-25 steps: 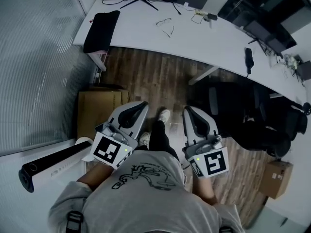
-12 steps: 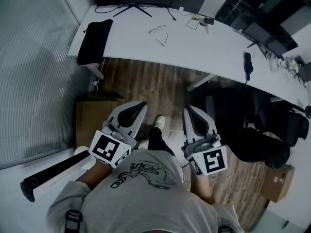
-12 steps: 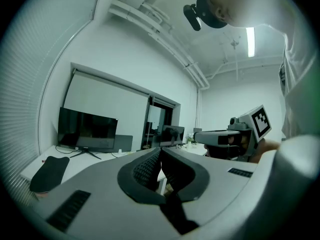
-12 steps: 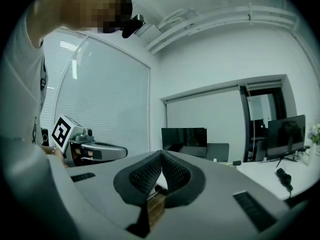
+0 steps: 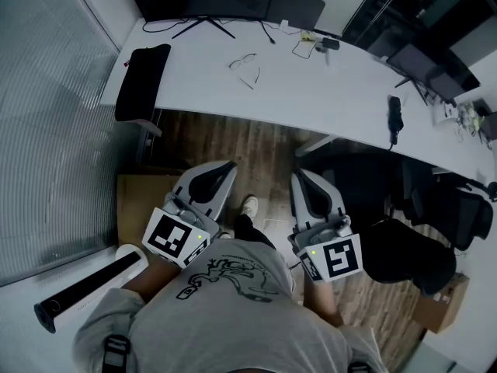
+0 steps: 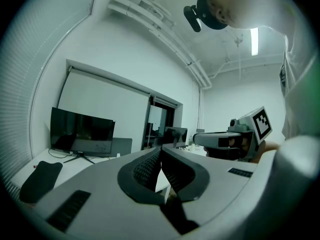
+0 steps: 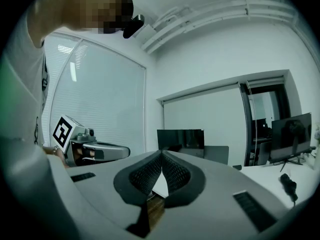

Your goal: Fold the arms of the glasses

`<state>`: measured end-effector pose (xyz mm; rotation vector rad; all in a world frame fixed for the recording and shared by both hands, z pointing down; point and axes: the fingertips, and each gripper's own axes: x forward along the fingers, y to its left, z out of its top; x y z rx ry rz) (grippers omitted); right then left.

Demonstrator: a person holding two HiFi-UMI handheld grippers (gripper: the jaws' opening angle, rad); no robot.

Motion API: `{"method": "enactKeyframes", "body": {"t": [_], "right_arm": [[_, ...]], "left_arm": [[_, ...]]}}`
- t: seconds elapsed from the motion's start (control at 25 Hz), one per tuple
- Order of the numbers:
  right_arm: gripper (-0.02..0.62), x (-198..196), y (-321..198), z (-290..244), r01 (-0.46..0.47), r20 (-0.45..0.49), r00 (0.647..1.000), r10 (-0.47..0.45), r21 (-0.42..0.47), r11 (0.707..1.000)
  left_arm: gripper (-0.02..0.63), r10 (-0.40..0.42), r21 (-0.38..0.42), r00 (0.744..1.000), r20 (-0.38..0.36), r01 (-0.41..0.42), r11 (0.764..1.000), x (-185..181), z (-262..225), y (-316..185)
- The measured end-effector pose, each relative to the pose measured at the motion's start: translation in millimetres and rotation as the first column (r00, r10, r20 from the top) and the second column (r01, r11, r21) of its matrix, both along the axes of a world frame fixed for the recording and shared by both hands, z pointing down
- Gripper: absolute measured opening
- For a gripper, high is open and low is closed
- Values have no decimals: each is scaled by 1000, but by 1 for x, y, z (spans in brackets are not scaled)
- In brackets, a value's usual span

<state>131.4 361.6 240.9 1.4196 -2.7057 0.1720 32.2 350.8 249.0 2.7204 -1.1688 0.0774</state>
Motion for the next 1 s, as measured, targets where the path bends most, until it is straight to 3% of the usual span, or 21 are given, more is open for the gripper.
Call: {"method": "enactKeyframes", "body": {"t": [0.52, 0.76, 1.0], "right_arm": [[11, 67, -78, 2, 2, 31, 1000, -2, 0, 1000], [9, 84, -100, 8, 14, 23, 1000, -14, 6, 1000], [9, 77, -122, 16, 47, 22, 999, -47, 0, 999]], "left_arm": [[21, -3, -5, 1000, 21, 3, 1000, 68, 1, -83], [21, -27, -7, 999, 18, 27, 1000, 82, 8, -104], [21, -51, -19, 998, 27, 52, 998, 78, 17, -124]]}}
